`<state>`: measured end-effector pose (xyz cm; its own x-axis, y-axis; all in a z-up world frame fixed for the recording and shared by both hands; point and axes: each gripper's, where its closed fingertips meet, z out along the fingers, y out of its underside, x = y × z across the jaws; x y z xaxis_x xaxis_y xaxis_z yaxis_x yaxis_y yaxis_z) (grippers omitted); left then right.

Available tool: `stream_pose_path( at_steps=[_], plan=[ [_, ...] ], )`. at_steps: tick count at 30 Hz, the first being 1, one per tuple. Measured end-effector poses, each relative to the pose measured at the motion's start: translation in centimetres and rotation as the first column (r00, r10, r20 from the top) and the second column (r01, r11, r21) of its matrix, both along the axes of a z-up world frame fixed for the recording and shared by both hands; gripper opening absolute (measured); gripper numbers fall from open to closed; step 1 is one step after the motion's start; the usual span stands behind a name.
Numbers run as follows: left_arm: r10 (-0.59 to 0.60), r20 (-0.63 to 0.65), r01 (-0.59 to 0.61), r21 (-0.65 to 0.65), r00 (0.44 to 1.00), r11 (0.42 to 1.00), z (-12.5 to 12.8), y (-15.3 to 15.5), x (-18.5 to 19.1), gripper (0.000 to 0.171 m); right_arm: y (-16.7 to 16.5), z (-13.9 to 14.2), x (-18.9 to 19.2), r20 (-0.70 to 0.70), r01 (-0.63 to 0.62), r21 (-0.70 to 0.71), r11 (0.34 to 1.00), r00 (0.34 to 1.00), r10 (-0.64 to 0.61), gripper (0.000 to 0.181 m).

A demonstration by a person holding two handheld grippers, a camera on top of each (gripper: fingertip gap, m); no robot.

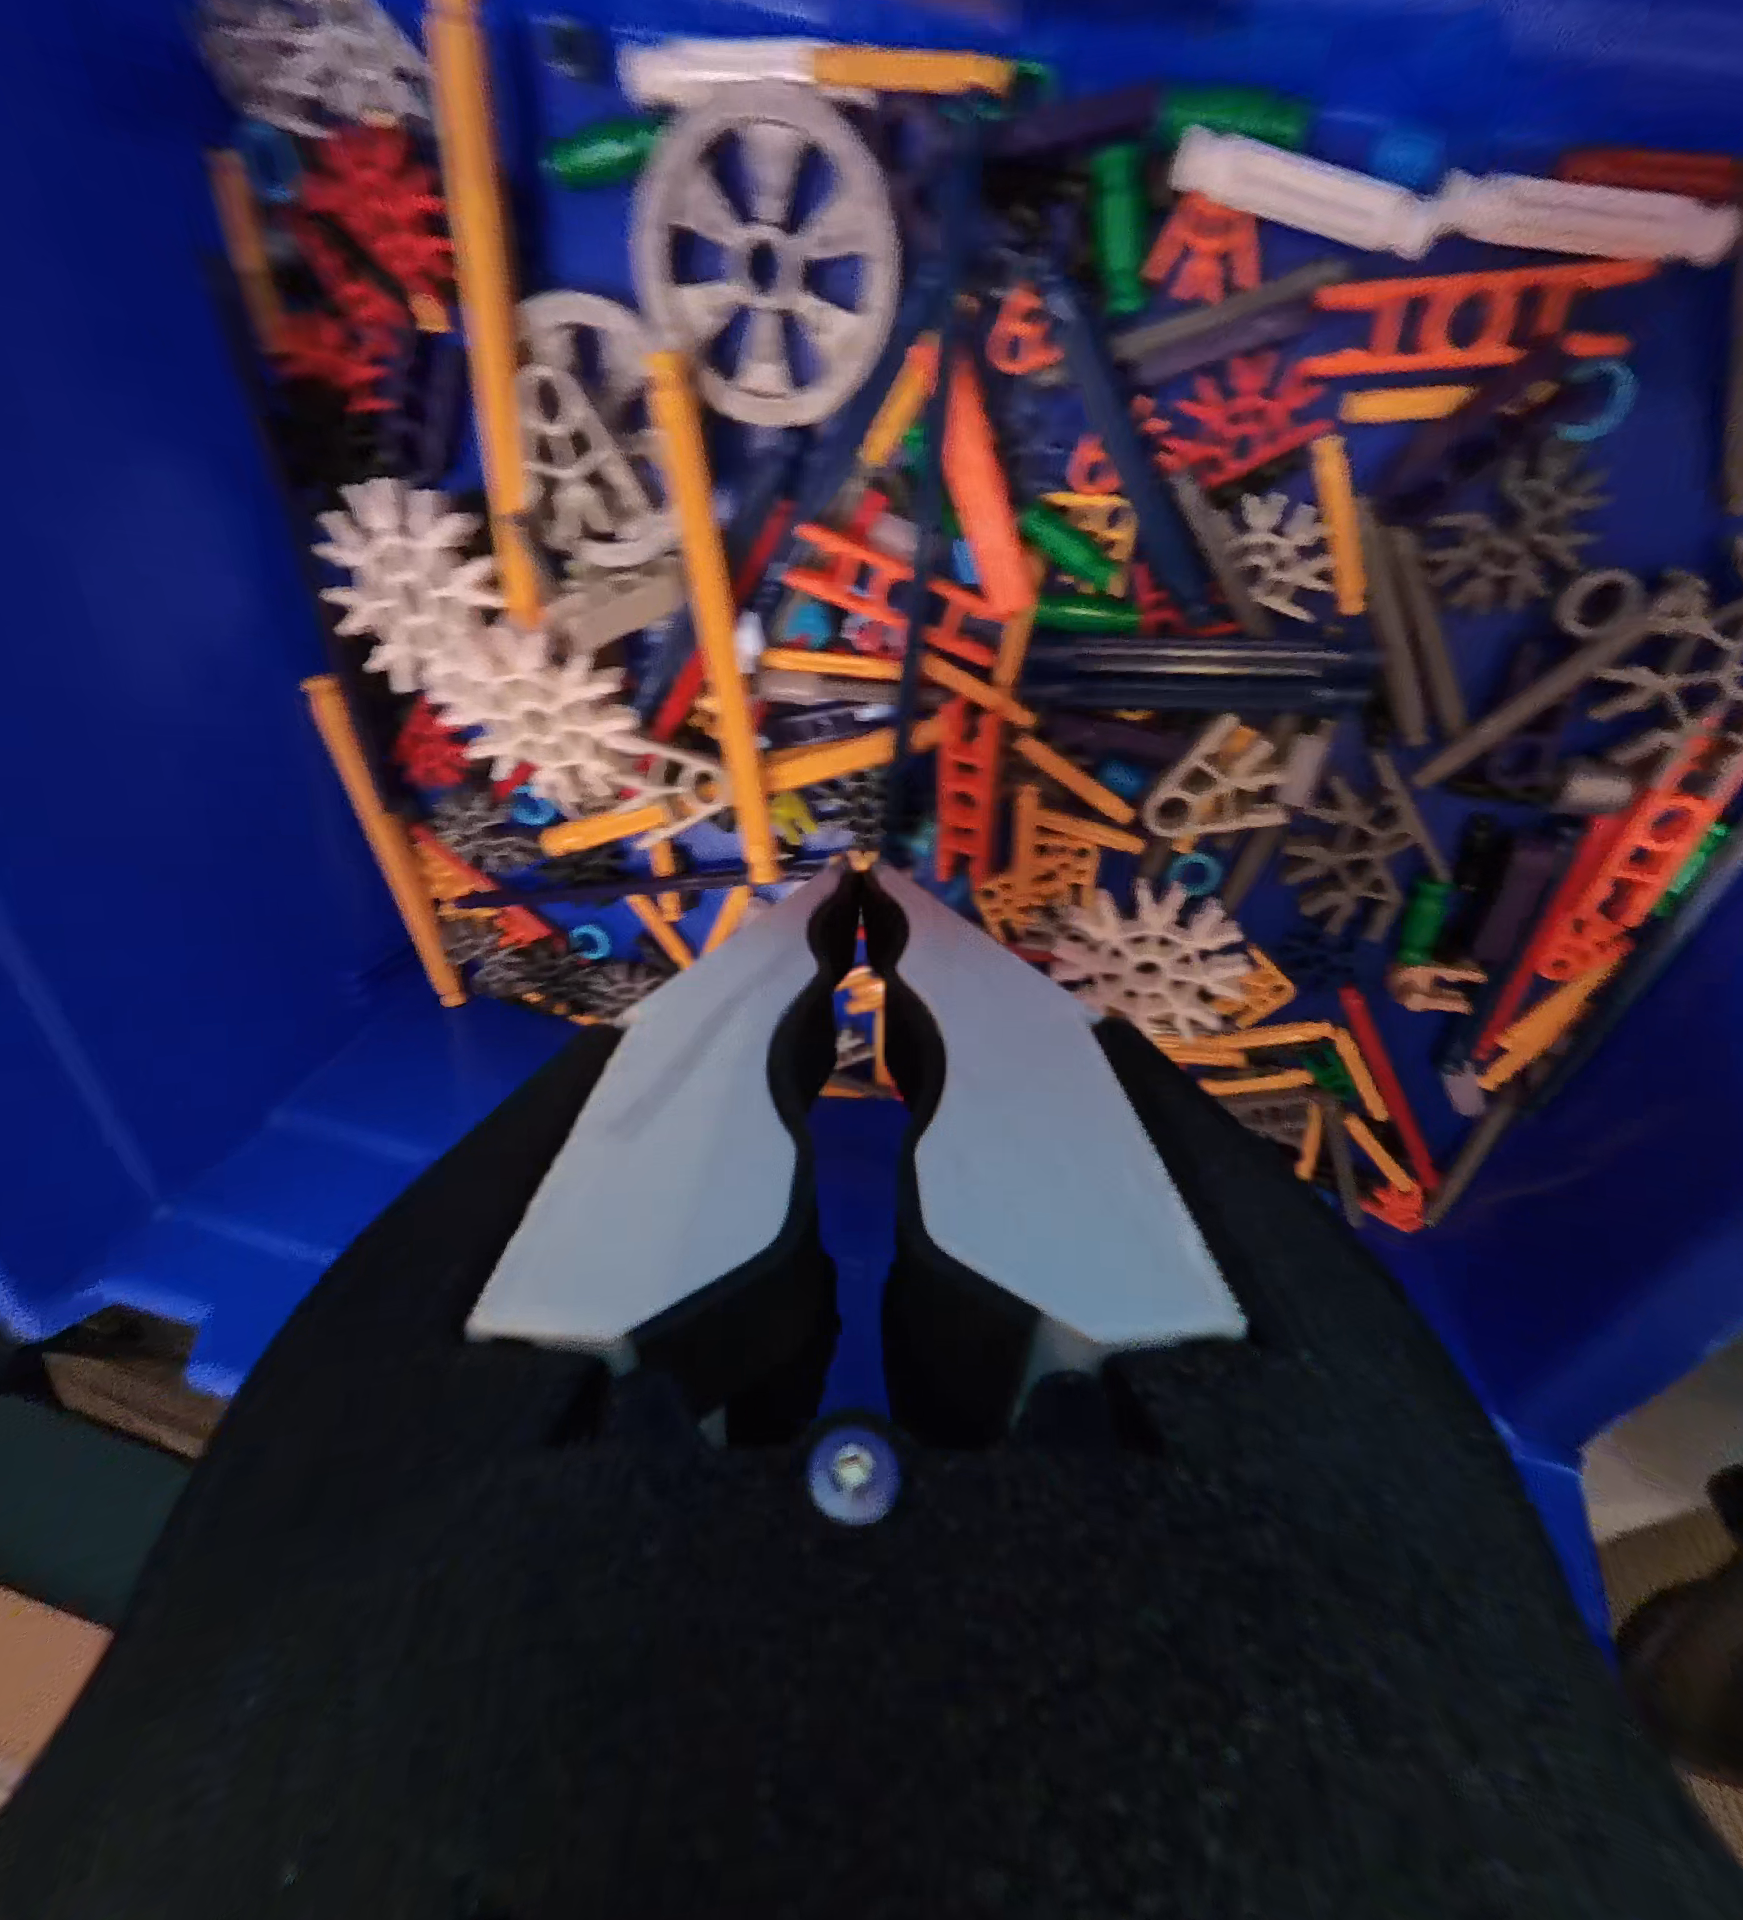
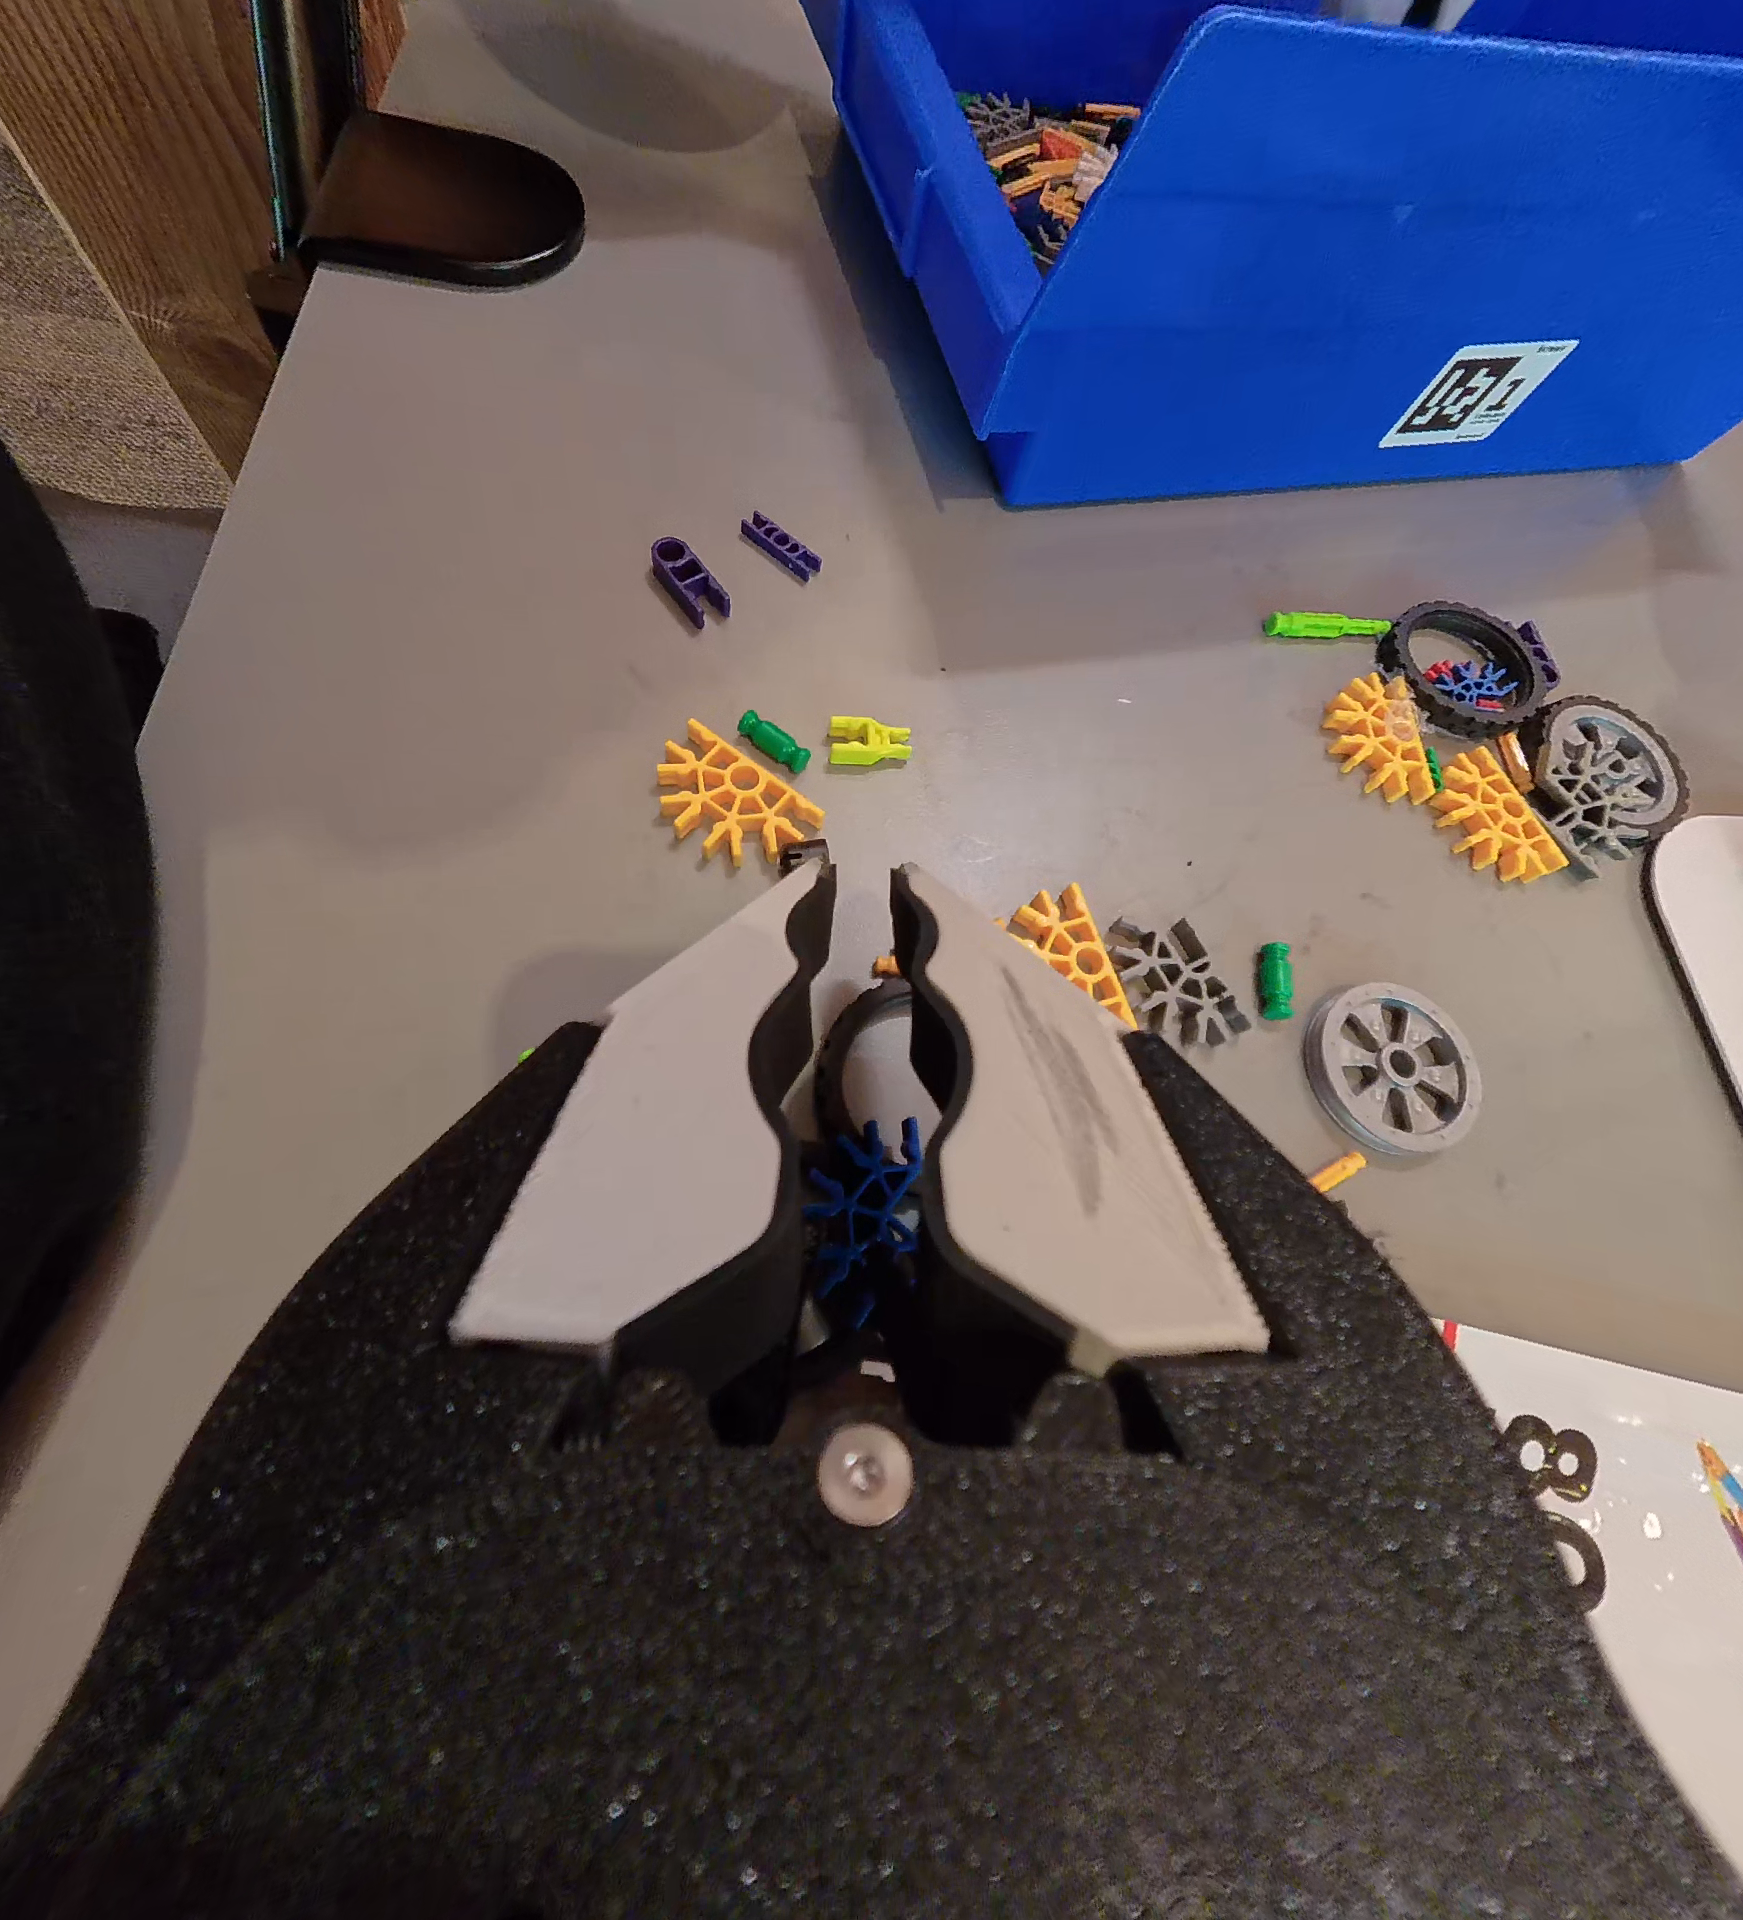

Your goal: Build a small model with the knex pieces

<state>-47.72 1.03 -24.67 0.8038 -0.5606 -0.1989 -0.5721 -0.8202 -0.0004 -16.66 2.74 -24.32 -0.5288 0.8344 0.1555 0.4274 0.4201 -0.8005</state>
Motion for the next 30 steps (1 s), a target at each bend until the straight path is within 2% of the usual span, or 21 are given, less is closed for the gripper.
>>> stream_pose_path(
  at_steps=[3, 8, 16, 21, 25, 30],
  plan=[
    [0.005, 0.058, -0.008, 0.044, 0.998, 0.999, 0.9, 1.1, 0.1, 0.009, 0.0, 0.0, 0.0, 0.000, 0.001, 0.000, 1.000, 1.000, -0.001, 0.009],
    [-0.054, 0.193, 0.036, 0.094, 0.980, 0.995, 1.1, 2.5, 4.3, 0.007, 0.1, 0.0, 0.0, -0.001, 0.002, -0.003, 1.000, 1.000, -0.002, 0.009],
    [-0.084, 0.188, 0.076, 0.046, 0.979, 0.996, -1.1, 2.2, 5.6, 0.011, 0.1, 0.1, 0.0, -0.004, 0.001, 0.000, 1.000, 1.000, -0.001, 0.009],
    [-0.059, 0.198, 0.048, 0.059, 0.978, 0.997, -1.6, 2.4, 5.8, 0.013, 0.1, 0.2, 0.0, -0.005, 0.001, -0.001, 1.000, 1.000, -0.001, 0.009],
    [-0.046, 0.190, 0.033, 0.071, 0.981, 0.997, -1.8, 2.6, 5.7, 0.008, 0.1, 0.2, 0.0, -0.005, 0.002, 0.000, 1.000, 1.000, -0.002, 0.009],
    [-0.081, 0.182, 0.064, 0.096, 0.980, 0.993, -1.8, 2.6, 6.1, 0.004, 0.1, 0.2, 0.0, -0.006, 0.002, 0.000, 1.000, 1.000, -0.002, 0.009]
  ],
)
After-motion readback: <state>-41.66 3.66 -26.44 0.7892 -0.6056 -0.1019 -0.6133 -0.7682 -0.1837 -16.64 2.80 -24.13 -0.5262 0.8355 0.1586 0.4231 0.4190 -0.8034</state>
